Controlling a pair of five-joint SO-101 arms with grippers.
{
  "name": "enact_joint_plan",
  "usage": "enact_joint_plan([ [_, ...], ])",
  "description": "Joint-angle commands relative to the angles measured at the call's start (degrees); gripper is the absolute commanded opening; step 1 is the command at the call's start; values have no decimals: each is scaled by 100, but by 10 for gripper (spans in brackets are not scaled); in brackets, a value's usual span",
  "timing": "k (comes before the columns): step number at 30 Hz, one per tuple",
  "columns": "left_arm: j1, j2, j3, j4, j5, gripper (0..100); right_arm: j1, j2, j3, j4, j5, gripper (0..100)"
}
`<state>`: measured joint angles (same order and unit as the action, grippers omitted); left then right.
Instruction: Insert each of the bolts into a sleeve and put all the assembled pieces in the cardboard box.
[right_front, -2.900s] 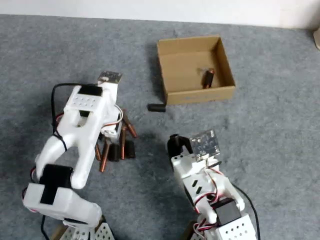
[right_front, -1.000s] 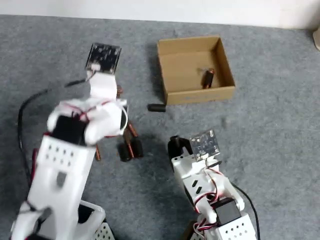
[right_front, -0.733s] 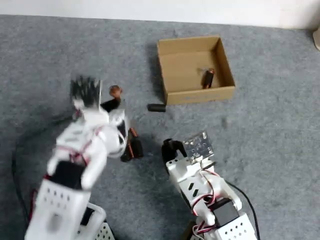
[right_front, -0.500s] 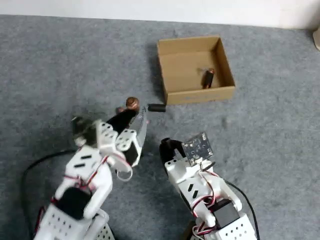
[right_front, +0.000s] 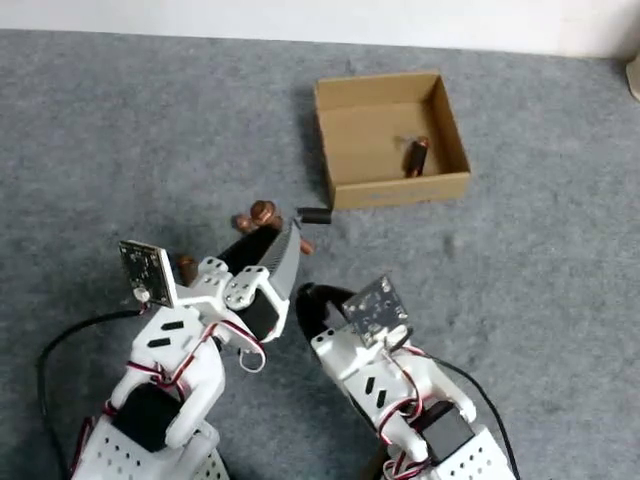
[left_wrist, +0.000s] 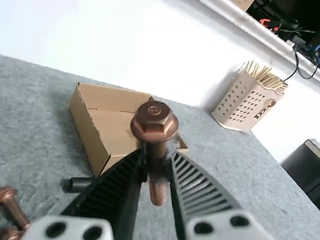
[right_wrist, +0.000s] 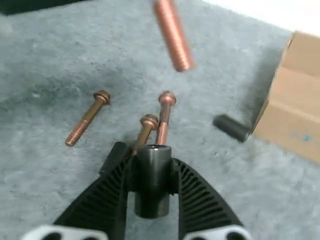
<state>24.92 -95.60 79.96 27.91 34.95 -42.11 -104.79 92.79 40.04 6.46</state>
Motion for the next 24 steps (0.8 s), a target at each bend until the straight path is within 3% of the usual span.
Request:
enact_joint_plan([
  [1,119,57,-31,-26,26,6,-22,-48,-268,-382,404,4],
  [15,127,57,-22,484,-167,6,-4,-48,-268,-303,440,4],
  [24,470,66,57,835,220,6,470,-48,-268,-374,413,4],
])
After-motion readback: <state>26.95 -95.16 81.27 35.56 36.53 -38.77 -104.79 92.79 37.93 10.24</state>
